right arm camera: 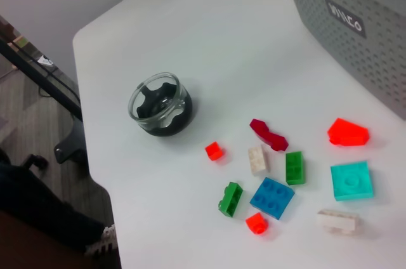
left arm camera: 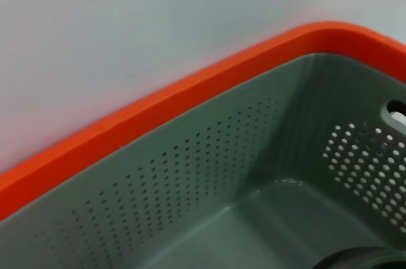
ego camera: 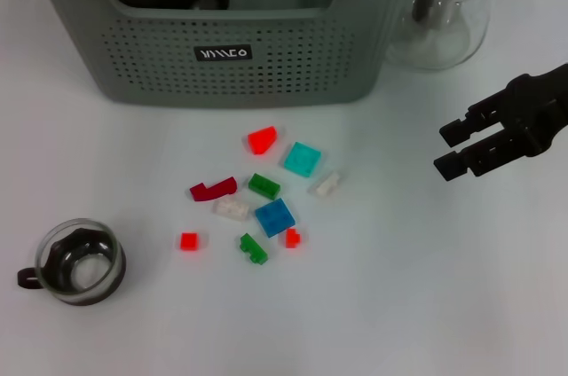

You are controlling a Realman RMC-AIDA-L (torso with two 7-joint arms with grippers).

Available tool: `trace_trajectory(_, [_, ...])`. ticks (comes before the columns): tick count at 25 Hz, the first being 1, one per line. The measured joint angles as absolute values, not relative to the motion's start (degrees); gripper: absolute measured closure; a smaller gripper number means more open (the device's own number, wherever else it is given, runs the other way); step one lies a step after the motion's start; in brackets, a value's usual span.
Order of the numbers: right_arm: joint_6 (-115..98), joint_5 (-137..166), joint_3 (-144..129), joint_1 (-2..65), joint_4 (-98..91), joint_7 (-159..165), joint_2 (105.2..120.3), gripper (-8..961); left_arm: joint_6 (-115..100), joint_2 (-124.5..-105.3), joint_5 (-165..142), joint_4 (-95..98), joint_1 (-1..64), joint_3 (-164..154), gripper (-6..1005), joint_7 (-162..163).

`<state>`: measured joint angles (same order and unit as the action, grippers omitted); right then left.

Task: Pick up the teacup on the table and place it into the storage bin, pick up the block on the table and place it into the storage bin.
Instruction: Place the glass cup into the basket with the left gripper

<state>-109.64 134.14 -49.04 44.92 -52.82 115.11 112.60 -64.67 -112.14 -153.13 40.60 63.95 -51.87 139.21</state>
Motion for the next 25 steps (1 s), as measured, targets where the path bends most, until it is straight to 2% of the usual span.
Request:
trace_trajectory(8, [-108.5, 134.1, -49.4, 44.9, -52.8, 115.0, 112.59, 268, -55.3, -115.31, -153.7, 36.8, 64.1, -52.9, 948, 139.1])
trace_trajectory(17, [-107.8, 134.1, -49.5, 44.7, -52.8, 114.2, 113.03, 269, -47.3, -117.53, -154.6, 33.1, 64.1, -55.6, 948, 139.3])
trace_trajectory(25, [-107.6, 134.1, -49.5, 44.6, -52.8, 113.6, 113.19, 267, -42.9, -118.27, -154.7, 30.2, 64.1, -57.0, 947, 139.3])
